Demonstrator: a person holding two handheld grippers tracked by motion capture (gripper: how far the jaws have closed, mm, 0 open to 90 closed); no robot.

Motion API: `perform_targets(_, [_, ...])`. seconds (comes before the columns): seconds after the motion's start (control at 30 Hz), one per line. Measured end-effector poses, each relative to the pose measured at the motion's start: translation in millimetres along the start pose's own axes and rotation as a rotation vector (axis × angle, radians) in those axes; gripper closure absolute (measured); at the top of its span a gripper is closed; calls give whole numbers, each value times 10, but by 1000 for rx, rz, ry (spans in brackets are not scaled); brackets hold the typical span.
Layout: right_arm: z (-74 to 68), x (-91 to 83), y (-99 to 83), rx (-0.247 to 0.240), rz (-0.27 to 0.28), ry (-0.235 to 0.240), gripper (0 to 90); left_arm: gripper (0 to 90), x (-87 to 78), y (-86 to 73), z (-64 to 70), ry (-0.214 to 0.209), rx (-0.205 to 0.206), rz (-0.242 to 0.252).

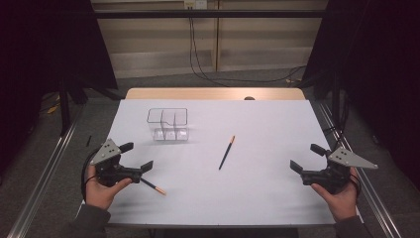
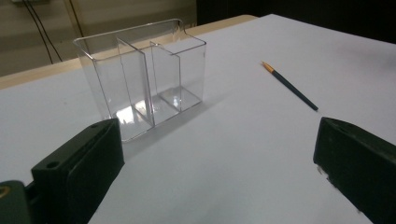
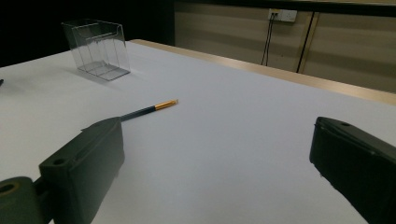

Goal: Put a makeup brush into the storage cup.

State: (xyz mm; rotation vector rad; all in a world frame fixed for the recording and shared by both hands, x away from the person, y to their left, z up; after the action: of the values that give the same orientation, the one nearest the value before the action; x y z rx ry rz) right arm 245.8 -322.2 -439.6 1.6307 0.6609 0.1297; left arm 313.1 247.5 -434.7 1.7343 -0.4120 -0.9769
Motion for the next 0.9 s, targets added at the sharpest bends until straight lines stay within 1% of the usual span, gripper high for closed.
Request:
perform_targets(0.03, [3,-1,0,0,1,-2,27,13,-3,-2,-14,-13,3,-8])
perform_targets(0.07, [5,-3,-1,-2,0,-1,27,13,-6,0,-17,-17,0,-18])
perform_targets(0.1, [6,-2,-1,-1,0,-2,27,13,-7,3,-25,-29,0,-19])
perform_targets(0.13, [7,-3,-1,-2,0,-4,27,13,-15,10,-36,-25,11,-32])
perform_targets(0.17, [10,-4,-2,-4,0,-6,27,13,-17,15,-44,-40,12,-37])
perform_targets(0.2, [9,-5,-2,-4,0,-5,27,13,-25,26,-51,-32,20,-50])
perform_targets(0.23, [7,-5,-1,-5,0,-5,27,13,-25,31,-56,-41,14,-52])
perform_targets(0.27, [6,-7,1,-7,-2,1,27,13,-26,36,-70,-50,22,-59])
perform_targets(0.4, [-5,-4,2,-3,-3,-2,27,13,-11,51,-101,-66,43,-111])
perform_targets(0.5, [-9,-6,4,-12,-2,2,27,13,6,64,-115,-84,49,-122])
perform_targets(0.53, [-12,-4,5,-10,3,1,27,13,12,68,-115,-85,50,-130])
perform_targets(0.6, [-11,-10,7,-5,-2,1,27,13,28,71,-113,-107,63,-141])
perform_targets(0.7, [-6,-7,7,-6,3,0,27,13,66,65,-101,-128,84,-181])
perform_targets(0.73, [-4,-7,8,-6,3,1,27,13,75,63,-104,-127,92,-195])
perform_targets(0.77, [-3,-9,8,-5,4,-3,27,13,94,57,-103,-139,86,-193])
perform_targets(0.8, [0,-13,8,-6,2,-3,27,13,95,55,-102,-138,91,-210])
perform_targets(0.87, [0,-17,7,-8,4,0,27,13,107,49,-110,-148,99,-227])
perform_targets(0.9, [0,-21,8,-7,3,2,27,13,119,44,-110,-154,97,-228])
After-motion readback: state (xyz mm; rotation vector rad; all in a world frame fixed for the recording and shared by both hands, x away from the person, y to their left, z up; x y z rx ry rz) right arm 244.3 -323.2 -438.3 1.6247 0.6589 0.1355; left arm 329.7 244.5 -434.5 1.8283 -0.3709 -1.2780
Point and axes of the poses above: each handheld gripper's, and its own axes: x roughly forward along the jaws, y roughly out of its top, z roughly to its right, the point moved 2 cm from there along x, roughly forward along the jaws, and after that the axes turned 9 degrees about x, right-handed, at the moved point
